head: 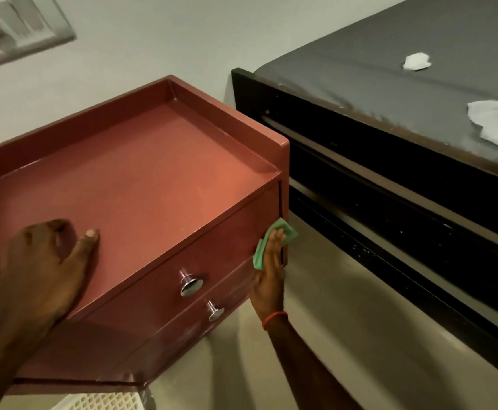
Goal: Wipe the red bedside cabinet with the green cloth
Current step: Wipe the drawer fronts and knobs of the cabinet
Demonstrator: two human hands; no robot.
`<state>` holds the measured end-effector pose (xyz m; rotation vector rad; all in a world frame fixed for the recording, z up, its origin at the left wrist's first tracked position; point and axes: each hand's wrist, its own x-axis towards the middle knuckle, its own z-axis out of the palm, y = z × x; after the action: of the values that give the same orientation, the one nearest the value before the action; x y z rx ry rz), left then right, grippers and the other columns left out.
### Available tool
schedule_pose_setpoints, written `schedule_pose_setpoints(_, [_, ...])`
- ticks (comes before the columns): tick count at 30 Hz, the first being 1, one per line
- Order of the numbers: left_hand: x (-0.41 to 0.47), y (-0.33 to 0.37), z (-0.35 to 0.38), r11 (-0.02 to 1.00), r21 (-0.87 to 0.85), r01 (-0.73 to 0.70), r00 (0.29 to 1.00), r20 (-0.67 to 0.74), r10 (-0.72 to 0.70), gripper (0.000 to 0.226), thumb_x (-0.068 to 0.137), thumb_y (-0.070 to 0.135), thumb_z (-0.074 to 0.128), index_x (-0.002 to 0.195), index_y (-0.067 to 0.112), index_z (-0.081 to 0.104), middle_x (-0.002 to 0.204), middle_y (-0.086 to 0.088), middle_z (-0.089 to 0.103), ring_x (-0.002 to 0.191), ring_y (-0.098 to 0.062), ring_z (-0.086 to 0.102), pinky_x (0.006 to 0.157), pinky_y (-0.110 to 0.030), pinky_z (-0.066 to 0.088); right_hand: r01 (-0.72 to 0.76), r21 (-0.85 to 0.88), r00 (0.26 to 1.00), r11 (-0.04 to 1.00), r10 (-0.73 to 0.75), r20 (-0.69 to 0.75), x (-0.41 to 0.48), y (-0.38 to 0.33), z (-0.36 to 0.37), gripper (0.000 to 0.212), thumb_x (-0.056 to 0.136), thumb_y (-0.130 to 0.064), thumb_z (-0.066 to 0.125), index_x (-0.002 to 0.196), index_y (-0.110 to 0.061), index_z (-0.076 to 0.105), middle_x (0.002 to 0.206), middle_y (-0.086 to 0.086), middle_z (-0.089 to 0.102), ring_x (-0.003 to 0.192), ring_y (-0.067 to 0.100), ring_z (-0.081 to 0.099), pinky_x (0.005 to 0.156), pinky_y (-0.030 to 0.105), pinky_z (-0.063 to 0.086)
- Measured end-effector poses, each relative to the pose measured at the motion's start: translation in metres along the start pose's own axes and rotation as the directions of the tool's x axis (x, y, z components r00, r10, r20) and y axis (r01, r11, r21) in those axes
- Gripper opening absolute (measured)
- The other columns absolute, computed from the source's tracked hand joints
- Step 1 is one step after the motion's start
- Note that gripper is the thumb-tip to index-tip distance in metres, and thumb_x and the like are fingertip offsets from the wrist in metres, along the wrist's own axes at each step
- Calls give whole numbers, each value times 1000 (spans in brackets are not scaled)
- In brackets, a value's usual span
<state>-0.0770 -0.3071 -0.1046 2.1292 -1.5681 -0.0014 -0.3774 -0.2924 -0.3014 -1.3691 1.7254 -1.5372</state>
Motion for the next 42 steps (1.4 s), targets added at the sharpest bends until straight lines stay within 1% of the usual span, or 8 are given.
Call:
schedule_pose_setpoints(4, [-4,10,-6,996,78,-38,999,32,35,76,89,88,34,133,29,50,133,-15,59,120,-43,56,100,-70,45,-615,369,776,697,618,125,-22,28,16,46,103,-4,40,144,-24,45,148,10,47,119,17,59,94,25,53])
schedule_pose_setpoints(8, [-5,10,-8,995,101,-29,999,40,25,81,86,91,31,133,28,53,133,-16,59,120,-43,56,100,-70,45,-670,627,611,396,774,165,-6,2,12,36,100,7,31,104,-15,59,96,8,59,53,3,60,50,20,51])
schedule_pose_setpoints(11, [-7,11,-7,998,61,13,999,43,-16,81,81,94,35,127,30,51,129,-16,60,119,-43,57,101,-69,45,-429,638,825,639,565,-11,-1,-58,2,58,93,14,37,145,-12,42,135,6,56,111,15,65,98,31,52])
schedule_pose_setpoints(14, [-8,13,-7,999,20,37,999,29,-37,79,77,96,39,124,33,50,126,-16,61,118,-43,57,102,-68,44,-100,326,995,940,96,30,-43,-77,11,86,73,21,33,152,-10,25,160,0,18,150,22,19,123,34,18])
schedule_pose_setpoints(20, [-13,22,-10,993,-117,-19,1000,21,22,63,84,81,52,126,34,58,125,-12,66,112,-37,62,102,-57,50,-147,279,989,949,135,63,-90,3,39,79,81,23,29,147,-20,38,158,14,29,151,28,16,117,56,27])
schedule_pose_setpoints(27, [-17,35,-19,996,-41,-73,997,26,74,66,91,74,51,135,25,59,127,-8,66,113,-29,62,100,-48,49,-187,214,982,959,181,46,-87,52,45,69,90,22,33,147,-17,32,159,14,27,148,19,26,119,29,28])
schedule_pose_setpoints(36, [-19,43,-22,991,13,-134,990,48,133,64,96,65,51,136,15,58,126,-17,64,113,-37,58,97,-52,46,-315,51,707,948,198,679,-144,37,37,61,90,11,44,147,-10,41,152,4,39,142,20,33,119,41,30])
schedule_pose_setpoints(42, [-19,42,-26,992,28,-119,990,77,117,63,97,62,52,136,13,58,128,-20,62,113,-40,58,98,-55,48,-769,581,557,268,727,401,-124,14,45,42,90,14,38,110,-3,71,105,17,69,92,31,63,80,40,54])
